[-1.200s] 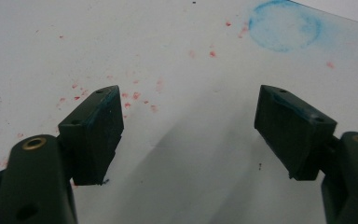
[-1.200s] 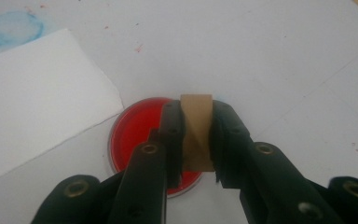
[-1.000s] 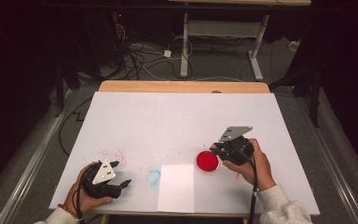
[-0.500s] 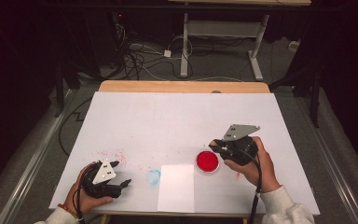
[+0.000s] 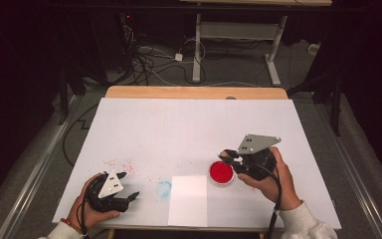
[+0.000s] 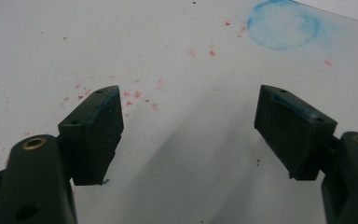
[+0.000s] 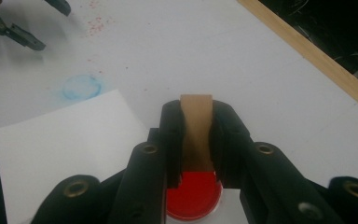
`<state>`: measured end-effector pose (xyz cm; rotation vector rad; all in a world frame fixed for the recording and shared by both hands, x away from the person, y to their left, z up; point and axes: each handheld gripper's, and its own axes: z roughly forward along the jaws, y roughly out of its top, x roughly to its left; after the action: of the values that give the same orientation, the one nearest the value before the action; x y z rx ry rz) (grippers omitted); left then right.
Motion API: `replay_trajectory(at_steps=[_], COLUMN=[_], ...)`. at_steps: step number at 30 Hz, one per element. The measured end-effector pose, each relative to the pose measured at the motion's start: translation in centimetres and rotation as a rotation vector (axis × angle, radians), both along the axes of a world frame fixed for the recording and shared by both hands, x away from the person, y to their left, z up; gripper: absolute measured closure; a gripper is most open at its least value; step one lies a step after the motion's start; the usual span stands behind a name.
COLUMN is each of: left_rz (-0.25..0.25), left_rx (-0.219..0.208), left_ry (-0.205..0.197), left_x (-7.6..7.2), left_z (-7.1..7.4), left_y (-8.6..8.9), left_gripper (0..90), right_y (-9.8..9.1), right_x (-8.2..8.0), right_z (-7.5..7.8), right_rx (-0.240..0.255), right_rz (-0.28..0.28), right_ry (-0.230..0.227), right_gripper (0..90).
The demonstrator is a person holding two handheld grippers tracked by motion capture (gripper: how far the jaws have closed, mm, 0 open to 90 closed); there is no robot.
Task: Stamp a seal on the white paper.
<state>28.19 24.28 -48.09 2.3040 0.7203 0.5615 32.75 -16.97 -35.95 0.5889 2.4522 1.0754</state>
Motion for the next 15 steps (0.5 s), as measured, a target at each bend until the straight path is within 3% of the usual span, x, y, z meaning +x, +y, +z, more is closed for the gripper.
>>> replay_trajectory(at_steps=[15], left_rz=[-0.005], left_rx=[0.007], left_ry=[-0.003], left_x=[0.0], left_z=[0.1], left_y=[-0.2], left_gripper=[22.9], right_y=[1.9], right_x=[-1.3], right_z=[-0.4], right_rx=[-0.019], right_rz=[0.07], right_ry=[0.006], right_gripper=[76.0])
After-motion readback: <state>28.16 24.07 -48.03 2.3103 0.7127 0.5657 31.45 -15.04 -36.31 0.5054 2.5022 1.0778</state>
